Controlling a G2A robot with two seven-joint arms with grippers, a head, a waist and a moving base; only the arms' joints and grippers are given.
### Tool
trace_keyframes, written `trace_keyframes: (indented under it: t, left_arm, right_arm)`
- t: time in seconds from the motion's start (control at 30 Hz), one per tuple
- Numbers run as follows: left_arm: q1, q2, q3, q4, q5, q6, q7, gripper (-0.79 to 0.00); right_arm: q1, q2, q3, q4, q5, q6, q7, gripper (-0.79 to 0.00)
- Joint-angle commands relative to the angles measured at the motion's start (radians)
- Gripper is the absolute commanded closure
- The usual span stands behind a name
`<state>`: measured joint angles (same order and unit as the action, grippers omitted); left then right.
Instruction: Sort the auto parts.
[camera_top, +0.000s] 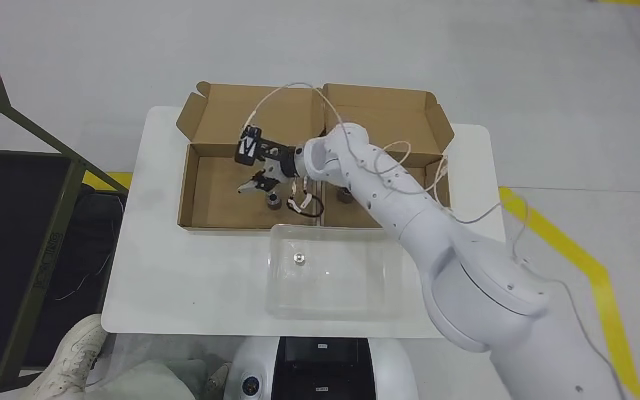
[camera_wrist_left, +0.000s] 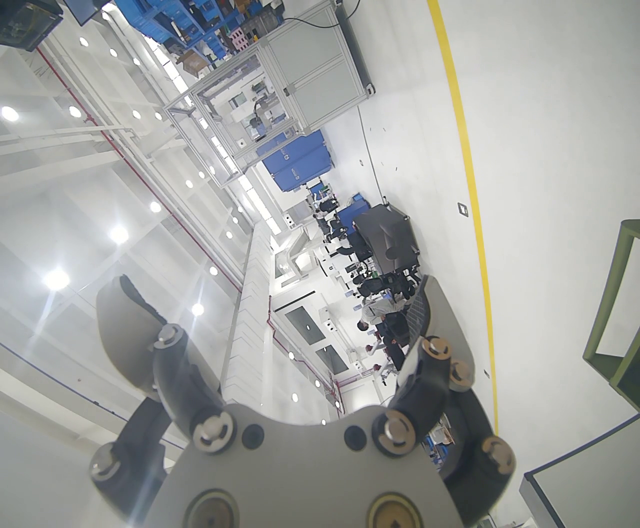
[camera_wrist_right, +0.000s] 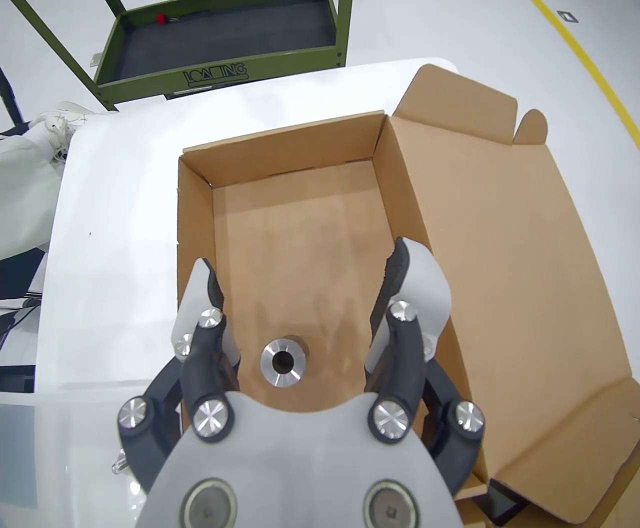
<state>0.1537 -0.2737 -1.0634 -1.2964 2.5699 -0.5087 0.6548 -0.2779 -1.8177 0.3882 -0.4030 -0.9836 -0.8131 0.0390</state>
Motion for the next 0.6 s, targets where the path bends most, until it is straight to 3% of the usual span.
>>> trace_keyframes:
  t: [0.0,0.3,0.57]
  left_arm:
    - [0.0,0.0,0.0,0.0,0.0,0.0,0.0,-0.785]
    - [0.0,0.0,0.0,0.0,0.0,0.0,0.0,-0.785]
    - [0.0,0.0,0.0,0.0,0.0,0.0,0.0,-0.785]
  right_arm:
    - [-0.003,0.011,0.009,-0.024,-0.006,0.004,0.005,-0.671]
    - [-0.05,0.095,0.087,-0.204,-0.032,0.04,0.075,-0.711]
    - [-0.184,0.213,0.223,-0.509,-0.087,0.086,0.206,-0.733]
